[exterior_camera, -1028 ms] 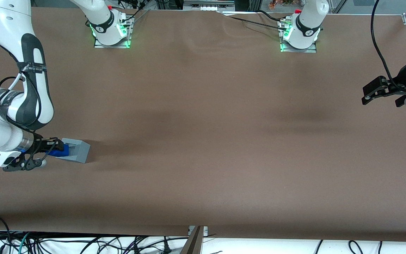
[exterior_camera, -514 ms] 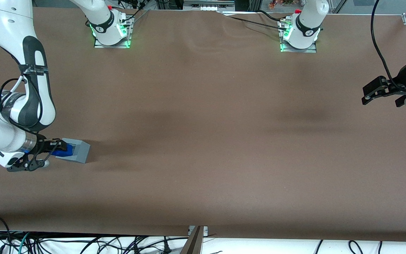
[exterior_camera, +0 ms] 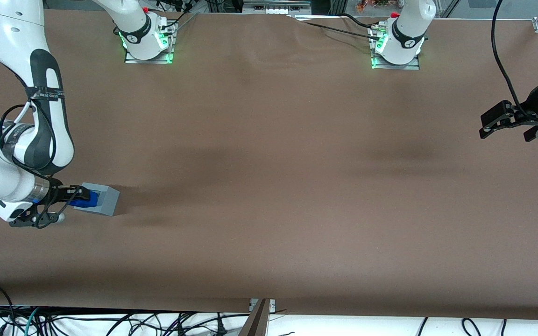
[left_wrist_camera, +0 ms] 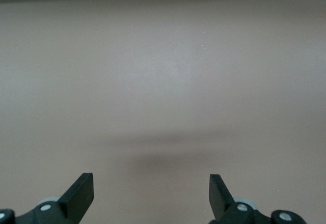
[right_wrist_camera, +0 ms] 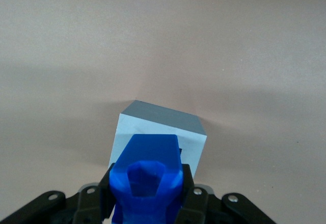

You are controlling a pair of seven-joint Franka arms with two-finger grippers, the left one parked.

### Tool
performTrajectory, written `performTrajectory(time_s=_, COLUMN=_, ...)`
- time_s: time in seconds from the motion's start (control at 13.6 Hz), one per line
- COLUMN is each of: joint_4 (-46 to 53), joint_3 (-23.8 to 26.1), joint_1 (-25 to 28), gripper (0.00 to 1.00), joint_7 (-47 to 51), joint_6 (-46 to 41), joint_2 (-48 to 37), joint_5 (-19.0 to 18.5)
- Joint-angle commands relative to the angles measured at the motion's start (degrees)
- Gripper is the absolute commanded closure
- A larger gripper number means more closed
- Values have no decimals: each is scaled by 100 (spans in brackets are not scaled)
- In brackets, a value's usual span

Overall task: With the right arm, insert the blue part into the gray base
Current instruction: 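Lower the blue block into the square hole of the gray base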

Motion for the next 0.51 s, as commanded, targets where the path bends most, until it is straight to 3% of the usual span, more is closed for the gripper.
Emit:
performTrajectory(time_s=0.0, joint_4=-37, joint_3=45, joint_1=-58, gripper=91, joint_7=227, joint_6=157, joint_2=175, joint_5=108)
performTrajectory(time_s=0.44, joint_4=-89, joint_3=27, joint_1=-49, gripper=91, joint_7=894, joint_6=149, joint_2=210, joint_5=99)
